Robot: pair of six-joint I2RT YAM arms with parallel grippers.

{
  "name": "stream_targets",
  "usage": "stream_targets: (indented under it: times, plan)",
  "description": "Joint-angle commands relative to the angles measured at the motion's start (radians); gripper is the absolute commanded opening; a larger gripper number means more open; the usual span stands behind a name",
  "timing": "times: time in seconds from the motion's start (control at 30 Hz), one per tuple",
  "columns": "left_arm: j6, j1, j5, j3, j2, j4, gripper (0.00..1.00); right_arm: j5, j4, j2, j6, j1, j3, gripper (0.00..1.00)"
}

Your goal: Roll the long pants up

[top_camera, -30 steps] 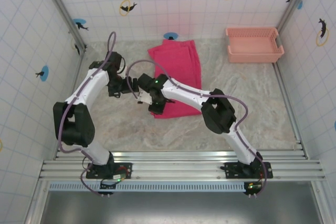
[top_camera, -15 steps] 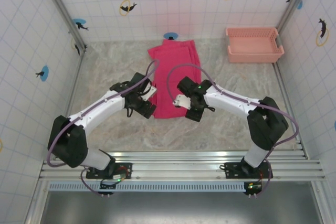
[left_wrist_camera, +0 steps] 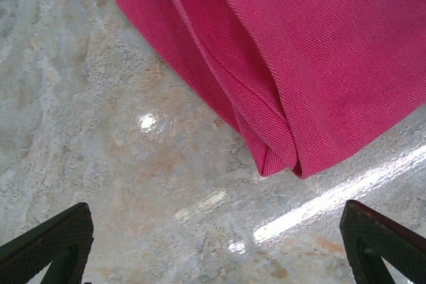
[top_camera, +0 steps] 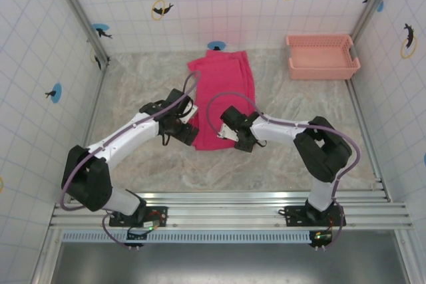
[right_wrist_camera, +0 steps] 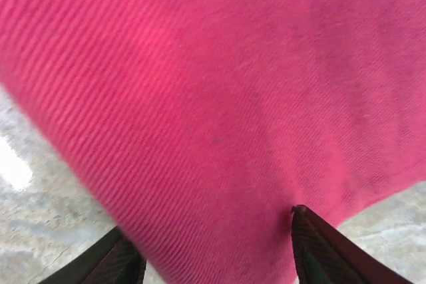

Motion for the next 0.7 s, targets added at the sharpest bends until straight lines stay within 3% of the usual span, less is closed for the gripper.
stream_targets:
  times: [0.0, 0.23, 0.5, 0.67]
  plan:
    - [0.007, 0.004, -0.035, 0.055, 0.024, -0.050, 0.97, -0.042, -0.014, 0.083, -0.022, -0.005, 0.050, 0.45]
    - [0.060, 0.006, -0.092, 0.091, 0.040, -0.081, 0.98, -0.333, -0.223, 0.056, -0.020, -0.020, 0.162, 0.20]
    - [0.130, 0.034, -0.108, 0.078, -0.015, -0.073, 0.98, -0.703, -0.555, 0.037, 0.000, 0.001, 0.306, 0.14]
    - [0.164, 0.034, -0.112, 0.081, -0.025, -0.090, 0.97, -0.949, -0.690, 0.111, 0.034, -0.064, 0.420, 0.15]
